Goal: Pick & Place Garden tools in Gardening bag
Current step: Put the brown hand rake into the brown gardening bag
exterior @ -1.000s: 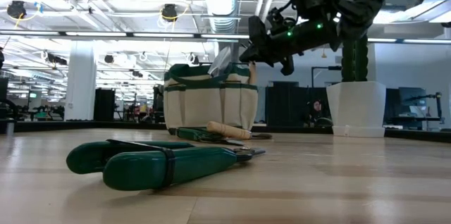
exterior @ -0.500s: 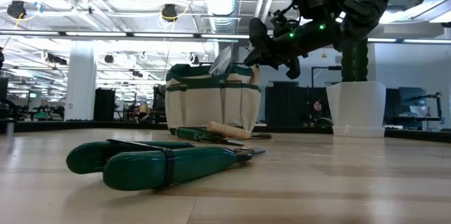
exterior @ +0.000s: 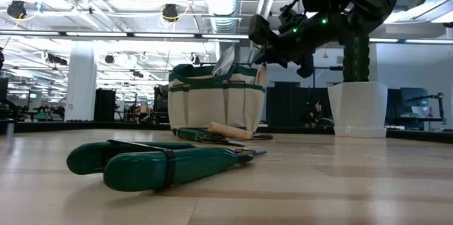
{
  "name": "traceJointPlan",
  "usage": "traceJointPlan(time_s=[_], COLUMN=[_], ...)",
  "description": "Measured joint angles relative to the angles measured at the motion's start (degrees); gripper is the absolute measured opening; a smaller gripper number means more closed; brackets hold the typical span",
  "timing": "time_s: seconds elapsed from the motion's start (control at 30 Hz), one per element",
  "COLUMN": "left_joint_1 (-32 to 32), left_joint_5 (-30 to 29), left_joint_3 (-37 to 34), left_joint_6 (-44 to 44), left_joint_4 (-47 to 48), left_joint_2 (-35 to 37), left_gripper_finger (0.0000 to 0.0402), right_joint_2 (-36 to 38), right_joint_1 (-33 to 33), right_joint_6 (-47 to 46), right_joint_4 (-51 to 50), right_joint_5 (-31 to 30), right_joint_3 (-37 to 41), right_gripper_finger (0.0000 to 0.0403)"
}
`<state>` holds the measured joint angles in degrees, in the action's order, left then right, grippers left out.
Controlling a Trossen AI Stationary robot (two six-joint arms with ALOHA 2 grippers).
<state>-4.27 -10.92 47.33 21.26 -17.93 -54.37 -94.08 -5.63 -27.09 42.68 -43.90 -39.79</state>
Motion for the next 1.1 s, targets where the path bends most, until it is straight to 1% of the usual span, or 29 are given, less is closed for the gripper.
traceJointPlan(time_s=[0.33,0.47,0.6,0.9,1.0,1.1], left_joint_1=[0.00,0.00,0.01,0.02,0.02,0.02], left_joint_5=[0.02,0.02,0.07,0.17,0.15,0.13], left_joint_3=[0.00,0.00,0.00,0.00,0.00,0.00], left_joint_6=[0.01,0.00,0.01,0.00,0.01,0.00], left_joint_4=[0.02,0.07,0.20,0.58,0.57,0.58], left_joint_2=[0.00,0.00,0.00,0.00,0.00,0.00], left_gripper_finger=[0.0167,0.0167,0.0167,0.0167,0.0167,0.0167], right_joint_2=[-0.14,-3.45,-7.00,-7.65,-7.65,-7.65], right_joint_1=[-0.02,-0.02,0.48,0.53,0.53,0.51], right_joint_6=[0.00,-4.01,-4.25,3.06,3.52,3.53], right_joint_4=[0.25,2.48,3.01,1.00,0.57,-1.06], right_joint_5=[0.50,0.30,-1.65,-1.09,-0.42,1.71], right_joint_3=[0.00,-0.22,-2.23,-5.88,-5.90,-5.90], right_gripper_finger=[0.0000,0.0000,0.0000,0.0000,0.0002,0.0008])
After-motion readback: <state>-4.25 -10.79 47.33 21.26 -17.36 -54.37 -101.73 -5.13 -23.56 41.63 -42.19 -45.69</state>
